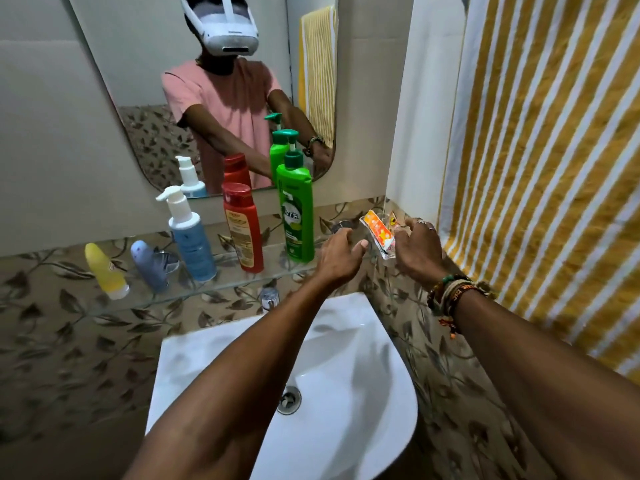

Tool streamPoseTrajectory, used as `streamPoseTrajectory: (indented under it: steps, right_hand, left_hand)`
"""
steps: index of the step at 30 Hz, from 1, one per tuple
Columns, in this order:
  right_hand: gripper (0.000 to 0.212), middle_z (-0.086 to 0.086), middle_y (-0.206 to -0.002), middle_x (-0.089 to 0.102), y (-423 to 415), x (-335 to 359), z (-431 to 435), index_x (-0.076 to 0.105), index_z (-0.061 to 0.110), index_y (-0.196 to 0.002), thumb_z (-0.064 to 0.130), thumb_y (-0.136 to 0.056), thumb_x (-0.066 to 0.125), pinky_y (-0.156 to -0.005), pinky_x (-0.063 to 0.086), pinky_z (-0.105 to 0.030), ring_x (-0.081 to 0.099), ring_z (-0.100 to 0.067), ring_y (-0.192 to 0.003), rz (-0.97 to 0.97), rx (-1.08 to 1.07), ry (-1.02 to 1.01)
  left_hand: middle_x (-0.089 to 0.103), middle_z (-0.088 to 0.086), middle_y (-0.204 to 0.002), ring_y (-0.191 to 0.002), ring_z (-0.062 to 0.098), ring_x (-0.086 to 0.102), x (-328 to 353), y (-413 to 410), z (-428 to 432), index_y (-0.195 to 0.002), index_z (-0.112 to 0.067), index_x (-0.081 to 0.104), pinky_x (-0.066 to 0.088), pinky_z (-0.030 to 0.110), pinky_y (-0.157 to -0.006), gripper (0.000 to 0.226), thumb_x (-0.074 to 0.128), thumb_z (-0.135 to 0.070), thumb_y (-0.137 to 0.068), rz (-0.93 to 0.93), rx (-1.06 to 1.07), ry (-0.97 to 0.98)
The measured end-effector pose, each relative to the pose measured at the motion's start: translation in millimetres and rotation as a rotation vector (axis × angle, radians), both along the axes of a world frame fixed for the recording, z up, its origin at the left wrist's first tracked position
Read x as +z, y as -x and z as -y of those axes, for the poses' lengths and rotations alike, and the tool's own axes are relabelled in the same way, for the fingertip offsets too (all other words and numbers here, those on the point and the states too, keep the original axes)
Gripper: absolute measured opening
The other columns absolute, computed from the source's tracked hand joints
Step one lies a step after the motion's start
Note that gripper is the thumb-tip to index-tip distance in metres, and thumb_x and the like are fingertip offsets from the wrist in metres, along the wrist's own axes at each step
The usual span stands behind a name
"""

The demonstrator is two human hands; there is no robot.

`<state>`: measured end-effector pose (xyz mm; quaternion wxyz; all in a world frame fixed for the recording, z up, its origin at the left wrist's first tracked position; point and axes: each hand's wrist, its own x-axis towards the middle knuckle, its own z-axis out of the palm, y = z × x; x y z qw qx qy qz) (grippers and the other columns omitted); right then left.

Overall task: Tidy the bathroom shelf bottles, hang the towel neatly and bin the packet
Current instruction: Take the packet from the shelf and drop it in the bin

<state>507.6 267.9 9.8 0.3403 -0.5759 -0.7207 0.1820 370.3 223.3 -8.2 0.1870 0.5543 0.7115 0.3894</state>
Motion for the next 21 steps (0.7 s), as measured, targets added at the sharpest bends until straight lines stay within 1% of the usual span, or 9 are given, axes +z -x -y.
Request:
streamPoseTrajectory:
  steps: [5, 8, 10, 12, 13, 15, 17, 18, 21]
  right_hand:
    - [0.043, -0.021, -0.134, 0.057, 0.6, 3.4, -8.0, 0.054, 0.001, -0.134, 0.015, -0.095, 0.041, -0.1, 0.048, -0.045, 0.057, -0.034, -0.117, -0.165, -0.058, 0.114]
    - [0.043, -0.019, -0.132, 0.059, 3.1, 2.8, -11.3, 0.055, 0.005, -0.133, 0.018, -0.095, 0.04, -0.096, 0.05, -0.048, 0.06, -0.034, -0.114, -0.195, -0.066, 0.161]
    - [0.033, -0.018, -0.117, 0.065, 4.5, 1.2, -12.3, 0.064, 0.008, -0.112, 0.018, -0.094, 0.039, -0.089, 0.051, -0.042, 0.062, -0.034, -0.105, -0.207, -0.056, 0.168]
    - [0.024, -0.016, -0.092, 0.064, 5.1, 0.1, -11.3, 0.06, 0.012, -0.083, 0.016, -0.092, 0.038, -0.075, 0.046, -0.038, 0.06, -0.03, -0.088, -0.211, -0.044, 0.164]
    - [0.024, -0.015, -0.087, 0.063, 5.2, -0.4, -11.1, 0.058, 0.013, -0.079, 0.016, -0.092, 0.038, -0.074, 0.046, -0.039, 0.06, -0.029, -0.085, -0.224, -0.037, 0.168]
    - [0.026, -0.016, -0.094, 0.067, 4.5, -1.6, -10.9, 0.064, 0.009, -0.092, 0.015, -0.093, 0.038, -0.081, 0.052, -0.044, 0.063, -0.033, -0.088, -0.266, -0.016, 0.192]
    - [0.03, -0.019, -0.102, 0.067, 3.2, -1.4, -11.4, 0.064, 0.005, -0.105, 0.016, -0.094, 0.038, -0.085, 0.053, -0.048, 0.063, -0.036, -0.092, -0.275, 0.003, 0.211]
    - [0.03, -0.019, -0.102, 0.068, 2.1, -1.2, -11.8, 0.065, 0.005, -0.106, 0.015, -0.094, 0.038, -0.083, 0.053, -0.048, 0.063, -0.036, -0.092, -0.279, 0.015, 0.211]
    - [0.031, -0.016, -0.1, 0.07, -0.4, 0.2, -12.7, 0.067, 0.006, -0.107, 0.01, -0.092, 0.04, -0.082, 0.054, -0.043, 0.065, -0.032, -0.091, -0.321, 0.04, 0.238]
  left_hand:
    - [0.058, 0.005, -0.104, -0.096, 0.022, 0.05, 6.2, -9.5, -15.1, -0.1, -0.021, 0.051, 0.04, 0.033, -0.083, 0.016, 0.052, -0.037, -0.097, 0.098, 0.079, 0.002]
    - [0.063, 0.012, -0.088, -0.082, 0.024, 0.054, 9.6, -17.6, -22.8, -0.092, -0.005, 0.063, 0.043, 0.034, -0.074, 0.029, 0.054, -0.033, -0.095, 0.291, 0.063, 0.031]
    - [0.055, 0.013, -0.077, -0.074, 0.023, 0.048, 11.2, -24.6, -25.4, -0.081, -0.006, 0.06, 0.042, 0.037, -0.069, 0.024, 0.056, -0.025, -0.093, 0.41, 0.042, 0.056]
    - [0.053, 0.013, -0.078, -0.077, 0.023, 0.049, 10.5, -30.3, -30.1, -0.077, -0.011, 0.056, 0.045, 0.04, -0.072, 0.016, 0.059, -0.021, -0.09, 0.499, 0.056, 0.095]
    - [0.053, 0.015, -0.08, -0.079, 0.023, 0.049, 9.1, -32.6, -33.1, -0.077, -0.012, 0.055, 0.045, 0.04, -0.073, 0.015, 0.061, -0.02, -0.089, 0.541, 0.066, 0.105]
    - [0.059, 0.025, -0.087, -0.082, 0.028, 0.054, 6.2, -36.8, -37.3, -0.087, -0.005, 0.059, 0.046, 0.04, -0.075, 0.015, 0.064, -0.02, -0.086, 0.603, 0.095, 0.112]
    - [0.064, 0.031, -0.107, -0.094, 0.039, 0.065, 2.2, -39.2, -42.4, -0.109, 0.005, 0.06, 0.054, 0.045, -0.083, 0.037, 0.066, -0.024, -0.085, 0.605, 0.15, 0.129]
    - [0.064, 0.032, -0.109, -0.1, 0.042, 0.065, 0.3, -40.1, -44.7, -0.11, 0.007, 0.06, 0.056, 0.049, -0.087, 0.041, 0.067, -0.025, -0.085, 0.587, 0.171, 0.132]
    - [0.064, 0.025, -0.083, -0.078, 0.035, 0.064, -3.0, -41.8, -48.3, -0.079, 0.0, 0.064, 0.055, 0.046, -0.08, 0.026, 0.067, -0.025, -0.086, 0.594, 0.191, 0.126]
